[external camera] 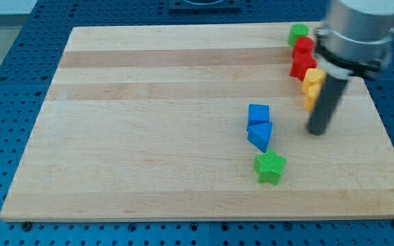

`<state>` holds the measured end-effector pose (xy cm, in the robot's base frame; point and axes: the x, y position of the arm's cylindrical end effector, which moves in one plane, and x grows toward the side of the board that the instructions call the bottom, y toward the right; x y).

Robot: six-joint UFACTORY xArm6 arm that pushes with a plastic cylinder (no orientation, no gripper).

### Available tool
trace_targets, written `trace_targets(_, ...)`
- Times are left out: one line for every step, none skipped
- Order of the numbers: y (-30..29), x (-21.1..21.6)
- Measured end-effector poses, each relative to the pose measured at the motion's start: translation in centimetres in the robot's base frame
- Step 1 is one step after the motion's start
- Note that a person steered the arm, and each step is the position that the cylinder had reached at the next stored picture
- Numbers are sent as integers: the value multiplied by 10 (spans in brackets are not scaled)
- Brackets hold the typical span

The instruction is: Push the green circle to the top left of the red circle

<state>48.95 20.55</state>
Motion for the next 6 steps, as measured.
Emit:
trace_targets(74, -1)
trace_targets(127, -79)
trace_targets(124, -178)
trace_targets(98, -252)
trace_targets(27, -275)
trace_targets(-30, -269)
